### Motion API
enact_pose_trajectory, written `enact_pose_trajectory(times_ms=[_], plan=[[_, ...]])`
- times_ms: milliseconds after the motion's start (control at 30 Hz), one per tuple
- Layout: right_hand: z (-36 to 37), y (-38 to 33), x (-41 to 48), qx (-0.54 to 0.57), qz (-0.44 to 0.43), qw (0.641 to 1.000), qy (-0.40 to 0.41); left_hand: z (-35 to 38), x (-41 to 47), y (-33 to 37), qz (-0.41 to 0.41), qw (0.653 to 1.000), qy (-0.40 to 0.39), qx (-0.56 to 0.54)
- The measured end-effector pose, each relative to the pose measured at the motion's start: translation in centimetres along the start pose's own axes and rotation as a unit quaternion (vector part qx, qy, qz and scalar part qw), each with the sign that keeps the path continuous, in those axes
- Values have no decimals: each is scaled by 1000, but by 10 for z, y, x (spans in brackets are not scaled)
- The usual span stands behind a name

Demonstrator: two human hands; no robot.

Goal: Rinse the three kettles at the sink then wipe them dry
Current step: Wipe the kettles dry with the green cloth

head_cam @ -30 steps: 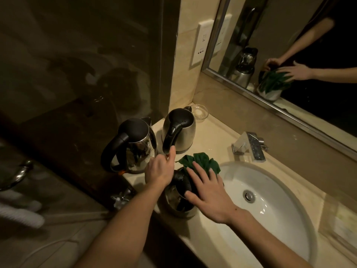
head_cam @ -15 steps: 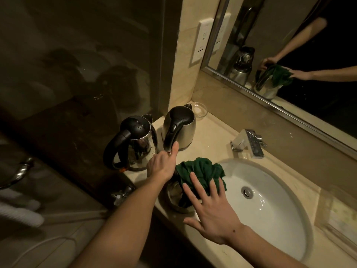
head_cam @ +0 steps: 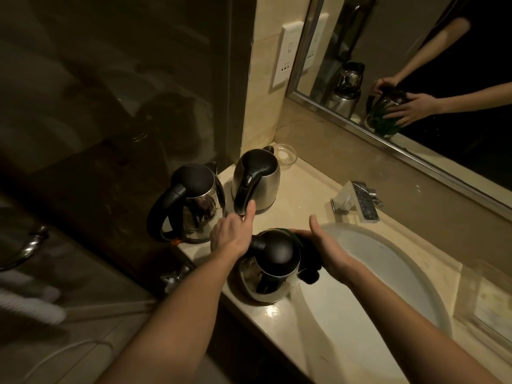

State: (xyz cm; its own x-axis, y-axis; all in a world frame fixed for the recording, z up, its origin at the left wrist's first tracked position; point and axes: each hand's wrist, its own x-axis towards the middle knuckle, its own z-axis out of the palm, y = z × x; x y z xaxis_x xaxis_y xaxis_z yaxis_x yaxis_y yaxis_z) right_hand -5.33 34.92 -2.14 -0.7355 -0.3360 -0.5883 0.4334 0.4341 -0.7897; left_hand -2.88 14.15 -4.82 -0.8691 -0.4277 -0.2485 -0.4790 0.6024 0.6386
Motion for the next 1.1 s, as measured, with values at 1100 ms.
enact_pose_trajectory(times_ms=[1100], plan=[[68, 25, 60, 412, 40, 861, 297, 30, 5, 50, -89, 995, 32, -21]])
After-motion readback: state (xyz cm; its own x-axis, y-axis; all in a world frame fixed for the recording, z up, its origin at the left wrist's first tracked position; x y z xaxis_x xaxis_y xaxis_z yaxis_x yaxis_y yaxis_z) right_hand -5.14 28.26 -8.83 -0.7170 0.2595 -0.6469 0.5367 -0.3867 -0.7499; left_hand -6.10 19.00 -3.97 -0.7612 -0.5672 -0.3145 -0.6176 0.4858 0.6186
